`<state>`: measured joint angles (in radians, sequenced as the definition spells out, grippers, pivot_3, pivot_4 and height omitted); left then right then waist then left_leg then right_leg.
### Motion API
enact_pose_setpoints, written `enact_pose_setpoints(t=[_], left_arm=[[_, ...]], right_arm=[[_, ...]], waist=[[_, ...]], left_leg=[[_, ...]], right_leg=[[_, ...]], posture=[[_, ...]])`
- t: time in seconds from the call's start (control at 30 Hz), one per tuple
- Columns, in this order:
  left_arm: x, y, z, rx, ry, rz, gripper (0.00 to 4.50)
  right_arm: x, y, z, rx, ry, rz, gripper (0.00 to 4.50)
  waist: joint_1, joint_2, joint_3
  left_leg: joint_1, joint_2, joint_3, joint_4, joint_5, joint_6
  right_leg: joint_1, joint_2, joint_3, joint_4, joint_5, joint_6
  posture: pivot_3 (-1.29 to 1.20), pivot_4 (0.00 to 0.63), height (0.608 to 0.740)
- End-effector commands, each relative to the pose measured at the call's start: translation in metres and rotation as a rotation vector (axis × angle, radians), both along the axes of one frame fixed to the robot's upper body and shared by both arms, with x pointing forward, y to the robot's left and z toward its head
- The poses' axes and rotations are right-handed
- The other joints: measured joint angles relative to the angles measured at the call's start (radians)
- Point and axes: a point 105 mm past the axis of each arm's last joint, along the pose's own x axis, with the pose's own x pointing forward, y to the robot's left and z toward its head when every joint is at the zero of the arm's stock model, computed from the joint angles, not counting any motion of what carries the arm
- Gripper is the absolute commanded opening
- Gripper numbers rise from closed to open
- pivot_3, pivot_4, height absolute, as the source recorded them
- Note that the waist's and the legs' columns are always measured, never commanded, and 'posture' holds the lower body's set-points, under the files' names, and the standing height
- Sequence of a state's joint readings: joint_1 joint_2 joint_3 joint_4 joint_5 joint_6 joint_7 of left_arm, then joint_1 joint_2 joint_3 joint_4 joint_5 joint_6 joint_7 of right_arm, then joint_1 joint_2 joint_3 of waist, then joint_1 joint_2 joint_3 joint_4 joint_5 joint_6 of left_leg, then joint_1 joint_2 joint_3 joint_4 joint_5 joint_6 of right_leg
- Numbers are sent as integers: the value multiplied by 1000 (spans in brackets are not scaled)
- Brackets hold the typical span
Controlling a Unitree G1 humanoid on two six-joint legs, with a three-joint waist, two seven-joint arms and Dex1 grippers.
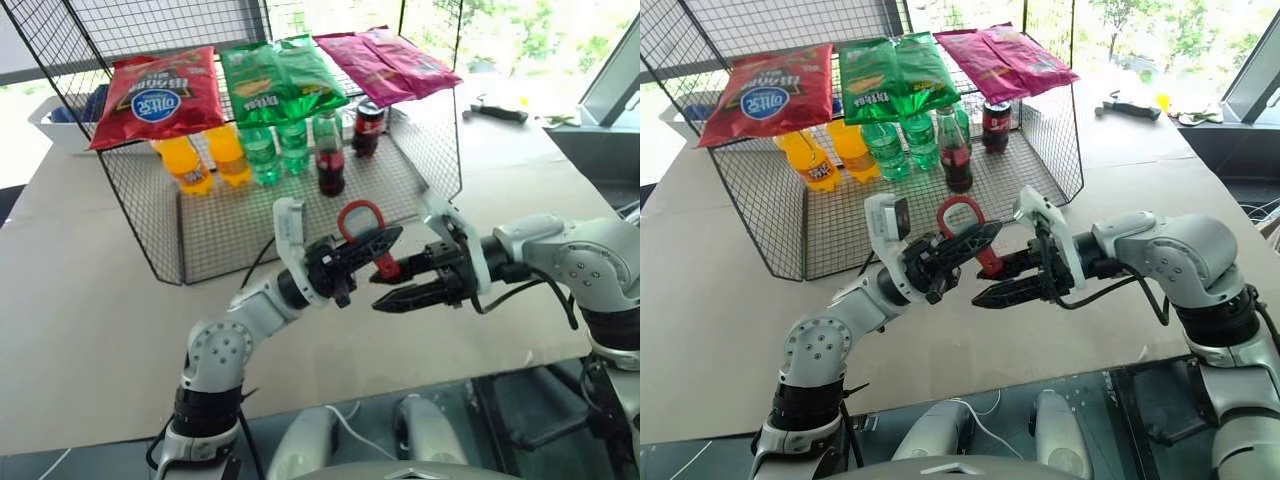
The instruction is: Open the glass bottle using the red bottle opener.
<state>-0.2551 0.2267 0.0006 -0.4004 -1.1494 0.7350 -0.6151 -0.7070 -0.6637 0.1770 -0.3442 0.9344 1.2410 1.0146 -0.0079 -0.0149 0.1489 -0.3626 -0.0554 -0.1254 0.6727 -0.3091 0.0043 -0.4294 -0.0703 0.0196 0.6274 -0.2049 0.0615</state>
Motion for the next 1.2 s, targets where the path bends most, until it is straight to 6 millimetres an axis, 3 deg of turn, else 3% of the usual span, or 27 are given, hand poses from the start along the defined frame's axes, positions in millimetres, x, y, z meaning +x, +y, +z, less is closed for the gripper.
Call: enact_pose_setpoints(t=[0.03,0.1,0.87,0.97,1.0,1.03,1.2], left_arm=[[-4,1,5,-13,-35,-5,0],[-3,1,4,-11,-36,-6,0],[-4,-5,-2,10,-51,-35,0],[-5,-5,-2,8,-51,-35,0],[-4,-4,-2,7,-51,-34,0],[-4,-4,-2,6,-51,-34,0],[-4,-5,-1,3,-54,-39,0]], right_arm=[[-2,1,10,7,-31,24,790],[-1,2,11,6,-35,24,91],[4,6,10,-10,-48,-7,91],[4,5,9,-16,-46,-11,858],[6,6,9,-11,-47,-27,1484],[6,6,9,-14,-45,-22,1699],[1,9,13,-2,-29,-4,1699]], waist=[[0,0,0],[0,0,0],[1,0,0],[0,0,0],[0,0,0],[0,0,0],[0,0,0]], left_leg=[[0,0,0,0,0,0],[0,0,0,0,0,0],[0,0,0,0,0,1],[-1,0,0,0,-1,1],[-1,0,0,0,-1,1],[0,0,0,0,-1,1],[0,0,0,0,-1,1]], right_leg=[[0,0,0,0,0,0],[0,0,0,0,0,0],[0,0,0,0,0,0],[0,0,0,-1,0,0],[0,0,0,-1,0,0],[0,0,0,-1,0,0],[0,0,0,-1,0,0]], posture=[[0,150,740],[0,150,740],[0,150,740],[0,150,740],[0,150,740],[0,150,740],[0,150,740]])
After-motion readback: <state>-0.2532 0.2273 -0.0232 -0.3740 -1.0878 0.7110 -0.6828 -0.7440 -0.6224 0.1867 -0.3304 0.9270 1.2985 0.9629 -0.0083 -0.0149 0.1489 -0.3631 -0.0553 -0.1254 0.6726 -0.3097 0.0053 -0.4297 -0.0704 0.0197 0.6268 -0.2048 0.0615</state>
